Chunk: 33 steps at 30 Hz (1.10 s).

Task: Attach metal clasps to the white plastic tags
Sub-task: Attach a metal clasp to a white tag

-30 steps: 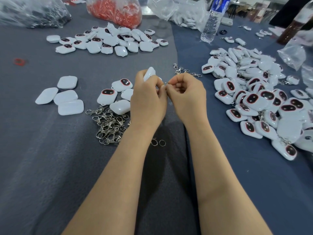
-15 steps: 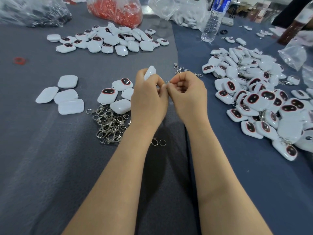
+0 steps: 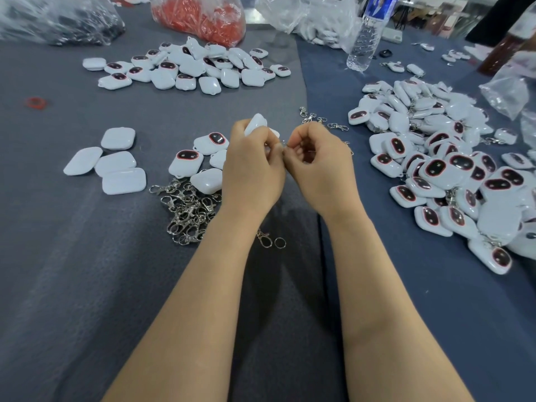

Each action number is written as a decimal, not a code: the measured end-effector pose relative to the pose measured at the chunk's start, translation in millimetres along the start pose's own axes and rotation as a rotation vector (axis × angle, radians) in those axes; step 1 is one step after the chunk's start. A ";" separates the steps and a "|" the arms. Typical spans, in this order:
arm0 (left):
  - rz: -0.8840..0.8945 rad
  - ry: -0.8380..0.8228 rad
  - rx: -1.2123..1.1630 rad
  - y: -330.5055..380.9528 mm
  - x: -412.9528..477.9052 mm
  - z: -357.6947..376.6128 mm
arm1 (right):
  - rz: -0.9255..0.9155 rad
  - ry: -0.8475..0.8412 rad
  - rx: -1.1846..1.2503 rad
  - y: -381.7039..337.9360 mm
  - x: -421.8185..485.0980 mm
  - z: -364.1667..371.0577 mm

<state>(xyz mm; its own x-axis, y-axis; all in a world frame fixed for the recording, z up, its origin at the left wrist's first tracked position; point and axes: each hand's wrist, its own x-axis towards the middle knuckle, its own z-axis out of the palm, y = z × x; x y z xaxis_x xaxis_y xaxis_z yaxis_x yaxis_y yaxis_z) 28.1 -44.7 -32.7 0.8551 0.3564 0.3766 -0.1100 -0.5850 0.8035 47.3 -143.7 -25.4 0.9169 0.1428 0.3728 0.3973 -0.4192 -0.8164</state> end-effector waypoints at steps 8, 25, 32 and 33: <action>-0.014 -0.103 -0.158 1.2 2.1 -8.1 | 0.117 0.165 -0.041 5.5 2.3 -2.8; -0.092 -0.163 -0.193 -3.7 1.9 -3.3 | 0.075 0.063 -0.087 5.5 0.8 2.1; 0.009 -0.209 -0.121 -7.8 0.8 -5.8 | 0.017 -0.049 -0.251 8.8 2.8 2.4; 0.034 -0.229 -0.095 -8.3 1.0 -6.7 | 0.015 -0.064 -0.261 9.5 3.0 1.9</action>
<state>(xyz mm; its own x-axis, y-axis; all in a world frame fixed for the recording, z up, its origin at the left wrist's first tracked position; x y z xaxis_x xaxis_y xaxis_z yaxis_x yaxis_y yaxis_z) 26.5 -34.6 -35.9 0.9415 0.1572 0.2981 -0.1780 -0.5190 0.8360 53.9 -145.6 -32.9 0.9267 0.1876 0.3257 0.3671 -0.6378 -0.6771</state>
